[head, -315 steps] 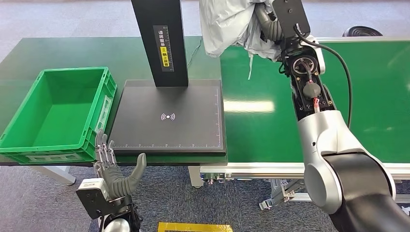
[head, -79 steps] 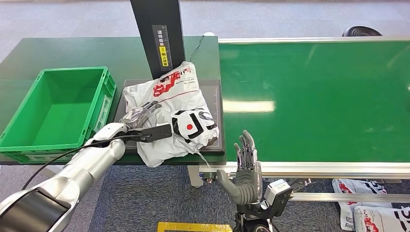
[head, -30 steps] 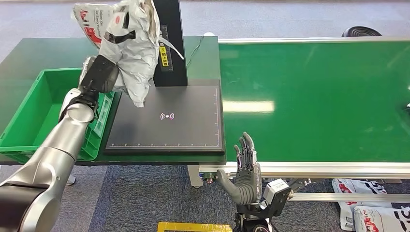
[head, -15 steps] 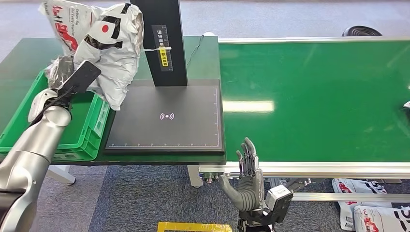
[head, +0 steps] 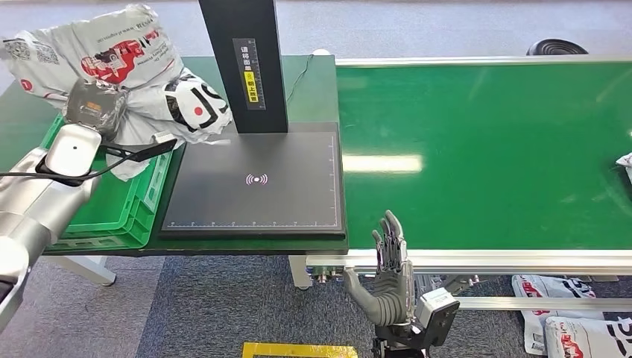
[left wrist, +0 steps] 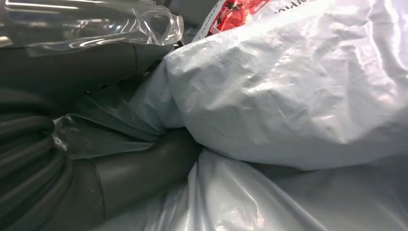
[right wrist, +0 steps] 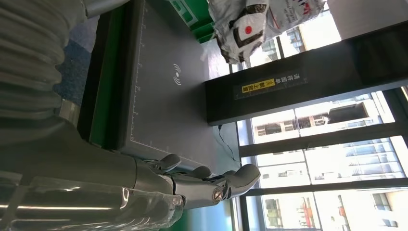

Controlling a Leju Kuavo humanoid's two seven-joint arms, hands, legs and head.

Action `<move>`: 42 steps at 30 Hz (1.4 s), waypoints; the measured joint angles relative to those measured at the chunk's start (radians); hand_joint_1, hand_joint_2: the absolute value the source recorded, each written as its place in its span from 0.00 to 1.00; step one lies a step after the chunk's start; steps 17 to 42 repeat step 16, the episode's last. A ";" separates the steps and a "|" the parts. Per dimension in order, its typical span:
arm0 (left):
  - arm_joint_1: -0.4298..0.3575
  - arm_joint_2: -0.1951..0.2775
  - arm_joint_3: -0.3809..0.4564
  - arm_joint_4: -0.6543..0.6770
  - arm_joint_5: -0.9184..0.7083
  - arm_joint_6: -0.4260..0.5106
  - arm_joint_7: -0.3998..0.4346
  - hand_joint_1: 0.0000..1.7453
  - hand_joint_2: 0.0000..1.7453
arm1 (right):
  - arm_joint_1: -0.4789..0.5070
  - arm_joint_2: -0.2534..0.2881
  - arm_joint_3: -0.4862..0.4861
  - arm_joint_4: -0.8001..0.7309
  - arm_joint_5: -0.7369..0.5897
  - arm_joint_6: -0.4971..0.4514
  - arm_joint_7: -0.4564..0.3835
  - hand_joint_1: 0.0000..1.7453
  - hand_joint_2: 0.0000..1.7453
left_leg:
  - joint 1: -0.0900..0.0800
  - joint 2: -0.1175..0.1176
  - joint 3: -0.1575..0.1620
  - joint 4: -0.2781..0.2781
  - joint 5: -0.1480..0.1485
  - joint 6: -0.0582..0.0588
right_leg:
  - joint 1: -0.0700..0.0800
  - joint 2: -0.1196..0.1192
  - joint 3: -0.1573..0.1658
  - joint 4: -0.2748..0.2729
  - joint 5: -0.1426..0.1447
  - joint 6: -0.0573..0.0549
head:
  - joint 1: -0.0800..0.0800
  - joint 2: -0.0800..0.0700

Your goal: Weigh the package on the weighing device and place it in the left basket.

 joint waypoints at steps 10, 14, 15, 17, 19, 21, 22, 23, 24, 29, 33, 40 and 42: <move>0.009 0.057 -0.035 0.052 -0.009 -0.013 0.024 1.00 1.00 | 0.035 0.014 -0.043 -0.040 0.028 0.024 0.002 0.00 1.00 | 0.000 0.000 0.000 0.000 0.000 0.000 | 0.000 0.001 0.000 0.000 0.000 0.000 | 0.000 0.000; 0.032 0.076 -0.027 0.059 0.003 -0.011 0.021 1.00 1.00 | 0.044 0.019 -0.052 -0.052 0.037 0.030 0.004 0.00 1.00 | 0.000 0.001 0.000 0.000 0.000 0.000 | 0.000 0.001 0.000 0.000 0.000 0.000 | 0.000 0.000; 0.040 0.081 -0.023 0.060 0.007 -0.007 0.019 1.00 1.00 | 0.046 0.021 -0.054 -0.054 0.039 0.030 0.005 0.00 1.00 | 0.000 0.001 0.000 0.000 0.000 0.000 | 0.000 0.001 0.000 0.000 0.000 0.000 | 0.000 0.000; 0.044 0.084 -0.020 0.061 0.009 -0.006 0.018 1.00 1.00 | 0.047 0.022 -0.056 -0.056 0.040 0.030 0.006 0.00 1.00 | 0.000 0.001 0.000 0.000 0.000 0.000 | 0.000 0.001 0.000 0.000 0.000 0.000 | 0.000 0.000; 0.044 0.084 -0.020 0.061 0.009 -0.006 0.018 1.00 1.00 | 0.047 0.022 -0.056 -0.056 0.040 0.030 0.006 0.00 1.00 | 0.000 0.001 0.000 0.000 0.000 0.000 | 0.000 0.001 0.000 0.000 0.000 0.000 | 0.000 0.000; 0.044 0.084 -0.020 0.061 0.009 -0.006 0.018 1.00 1.00 | 0.047 0.022 -0.056 -0.056 0.040 0.030 0.006 0.00 1.00 | 0.000 0.001 0.000 0.000 0.000 0.000 | 0.000 0.001 0.000 0.000 0.000 0.000 | 0.000 0.000; 0.044 0.084 -0.020 0.061 0.009 -0.006 0.018 1.00 1.00 | 0.047 0.022 -0.056 -0.056 0.040 0.030 0.006 0.00 1.00 | 0.000 0.001 0.000 0.000 0.000 0.000 | 0.000 0.001 0.000 0.000 0.000 0.000 | 0.000 0.000; 0.044 0.084 -0.020 0.061 0.009 -0.006 0.018 1.00 1.00 | 0.047 0.022 -0.056 -0.056 0.040 0.030 0.006 0.00 1.00 | 0.000 0.001 0.000 0.000 0.000 0.000 | 0.000 0.001 0.000 0.000 0.000 0.000 | 0.000 0.000; 0.044 0.084 -0.020 0.061 0.009 -0.006 0.018 1.00 1.00 | 0.047 0.022 -0.056 -0.056 0.040 0.030 0.006 0.00 1.00 | 0.000 0.001 0.000 0.000 0.000 0.000 | 0.000 0.001 0.000 0.000 0.000 0.000 | 0.000 0.000; 0.044 0.084 -0.020 0.061 0.009 -0.006 0.018 1.00 1.00 | 0.047 0.022 -0.056 -0.056 0.040 0.030 0.006 0.00 1.00 | 0.000 0.001 0.000 0.000 0.000 0.000 | 0.000 0.001 0.000 0.000 0.000 0.000 | 0.000 0.000; 0.044 0.084 -0.020 0.061 0.009 -0.006 0.018 1.00 1.00 | 0.047 0.022 -0.056 -0.056 0.040 0.030 0.006 0.00 1.00 | 0.000 0.001 0.000 0.000 0.000 0.000 | 0.000 0.001 0.000 0.000 0.000 0.000 | 0.000 0.000; 0.044 0.084 -0.020 0.061 0.009 -0.006 0.018 1.00 1.00 | 0.047 0.022 -0.056 -0.056 0.040 0.030 0.006 0.00 1.00 | 0.000 0.001 0.000 0.000 0.000 0.000 | 0.000 0.001 0.000 0.000 0.000 0.000 | 0.000 0.000; 0.044 0.084 -0.020 0.061 0.009 -0.006 0.018 1.00 1.00 | 0.047 0.022 -0.056 -0.056 0.040 0.030 0.006 0.00 1.00 | 0.000 0.001 0.000 0.000 0.000 0.000 | 0.000 0.001 0.000 0.000 0.000 0.000 | 0.000 0.000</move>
